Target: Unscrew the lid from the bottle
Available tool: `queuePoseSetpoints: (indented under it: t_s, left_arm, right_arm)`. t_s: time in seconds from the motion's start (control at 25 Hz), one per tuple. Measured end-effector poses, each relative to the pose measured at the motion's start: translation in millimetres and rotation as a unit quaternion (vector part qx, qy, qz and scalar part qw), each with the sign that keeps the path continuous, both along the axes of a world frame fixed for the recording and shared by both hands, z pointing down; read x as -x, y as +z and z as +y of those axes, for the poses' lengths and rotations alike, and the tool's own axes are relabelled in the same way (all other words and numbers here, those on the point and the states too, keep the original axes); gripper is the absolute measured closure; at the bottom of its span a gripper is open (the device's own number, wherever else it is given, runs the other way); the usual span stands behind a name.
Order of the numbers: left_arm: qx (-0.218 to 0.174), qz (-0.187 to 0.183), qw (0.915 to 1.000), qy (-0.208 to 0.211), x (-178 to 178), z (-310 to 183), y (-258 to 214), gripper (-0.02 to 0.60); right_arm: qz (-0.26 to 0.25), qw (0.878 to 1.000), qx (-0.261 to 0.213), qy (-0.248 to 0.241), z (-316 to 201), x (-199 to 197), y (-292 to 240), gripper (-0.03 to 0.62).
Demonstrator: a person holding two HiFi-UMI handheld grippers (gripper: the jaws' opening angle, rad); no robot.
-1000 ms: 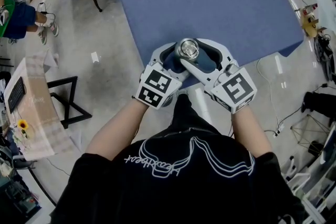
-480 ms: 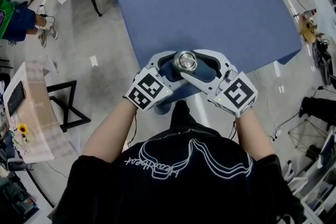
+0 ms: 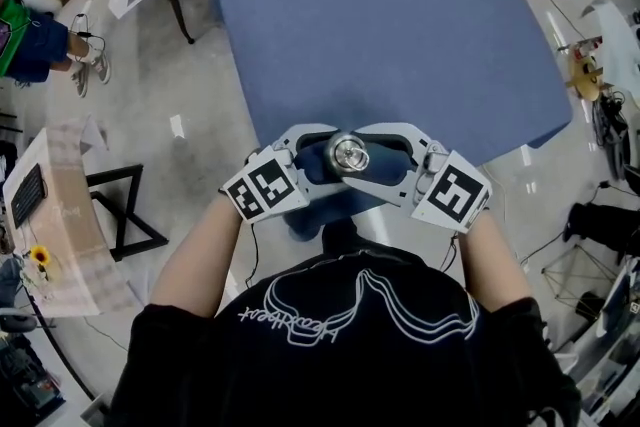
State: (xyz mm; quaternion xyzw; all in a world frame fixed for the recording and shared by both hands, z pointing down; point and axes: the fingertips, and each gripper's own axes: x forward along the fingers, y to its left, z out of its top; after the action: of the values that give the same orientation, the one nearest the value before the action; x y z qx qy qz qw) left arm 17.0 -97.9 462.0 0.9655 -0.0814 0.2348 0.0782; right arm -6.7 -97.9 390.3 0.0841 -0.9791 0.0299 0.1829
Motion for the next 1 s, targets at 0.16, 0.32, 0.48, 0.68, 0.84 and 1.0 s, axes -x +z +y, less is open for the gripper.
queuePoseSetpoints:
  t_s: [0.16, 0.32, 0.48, 0.68, 0.84, 1.0]
  left_arm:
    - [0.016, 0.002, 0.9992, 0.036, 1.6, 0.1, 0.8, 0.227]
    - [0.021, 0.004, 0.9976, 0.065, 2.9, 1.3, 0.3, 0.227]
    - [0.013, 0.009, 0.9972, 0.074, 0.3, 3.6, -0.2, 0.227]
    - [0.02, 0.014, 0.998, 0.059, -0.3, 2.3, 2.6, 0.227]
    - [0.021, 0.01, 0.999, 0.039, 0.6, 3.8, 4.6, 0.227]
    - [0.021, 0.022, 0.9995, 0.008, 5.5, 2.1, -0.4, 0.225]
  right_arm:
    - [0.011, 0.999, 0.004, -0.044, -1.1, 2.8, 1.3, 0.359]
    - [0.018, 0.997, 0.012, -0.079, -0.6, 4.5, 1.7, 0.358]
    - [0.019, 0.995, 0.018, -0.1, 2.2, 1.8, 1.2, 0.358]
    - [0.02, 0.993, 0.016, -0.114, 1.8, 0.8, 3.2, 0.353]
    - [0.016, 0.994, 0.01, -0.107, 3.5, 1.2, 4.0, 0.353]
    - [-0.015, 0.996, 0.004, -0.088, 2.0, 1.8, -4.0, 0.355]
